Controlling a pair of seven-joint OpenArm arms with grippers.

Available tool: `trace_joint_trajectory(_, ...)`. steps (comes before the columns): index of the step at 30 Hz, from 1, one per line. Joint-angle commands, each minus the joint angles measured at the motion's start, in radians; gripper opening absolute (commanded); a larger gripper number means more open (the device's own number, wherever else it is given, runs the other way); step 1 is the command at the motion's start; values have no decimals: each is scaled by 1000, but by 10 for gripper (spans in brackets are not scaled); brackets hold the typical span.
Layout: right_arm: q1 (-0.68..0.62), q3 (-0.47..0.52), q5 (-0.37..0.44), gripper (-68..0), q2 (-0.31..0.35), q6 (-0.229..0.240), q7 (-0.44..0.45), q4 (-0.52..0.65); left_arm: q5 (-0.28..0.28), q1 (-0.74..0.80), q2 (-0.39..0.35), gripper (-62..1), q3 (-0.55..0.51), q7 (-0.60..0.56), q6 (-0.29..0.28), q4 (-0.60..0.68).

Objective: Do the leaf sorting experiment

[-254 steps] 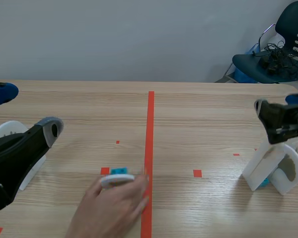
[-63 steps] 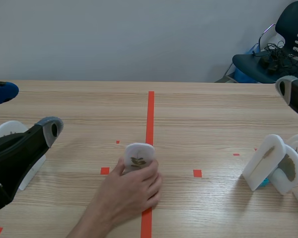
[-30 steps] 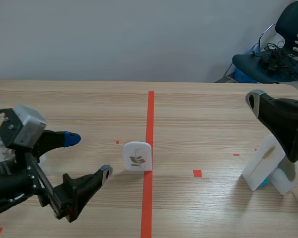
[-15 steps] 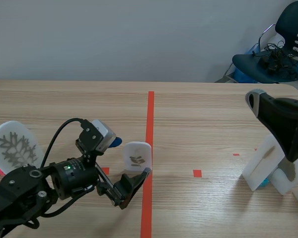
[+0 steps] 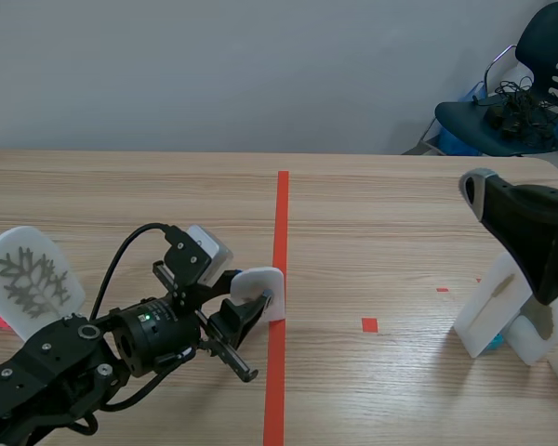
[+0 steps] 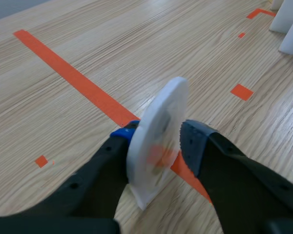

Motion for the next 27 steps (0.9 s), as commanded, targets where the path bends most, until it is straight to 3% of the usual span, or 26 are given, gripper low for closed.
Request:
trace_joint_trajectory(1, 9, 2, 10, 4, 3, 0, 18, -2, -7, 1, 0, -488, -7, -17, -2, 32)
trace_joint_trajectory(4, 9, 2, 10, 4, 3, 0, 15, -2, -10, 5, 0, -538, -8, -17, -6, 37)
trace_joint_trajectory(7, 9, 2, 10, 4, 3, 0, 11, -2, -26, 36, -22, -539, -9, -9, -22, 90)
trace_joint_trajectory(15, 9, 2, 10, 4, 3, 0, 4, -2, -220, 272, -118, -539, -161, 67, -24, 418)
trace_joint_trajectory(21, 9, 2, 10, 4, 3, 0, 4, -2, -382, 412, -117, -539, -340, 67, -9, 460)
trace_joint_trajectory(24, 9, 2, 10, 4, 3, 0, 4, -2, -389, 444, -117, -539, -397, 66, 2, 451)
trace_joint_trajectory(27, 9, 2, 10, 4, 3, 0, 4, -2, -390, 445, -117, -539, -429, 65, 68, 430)
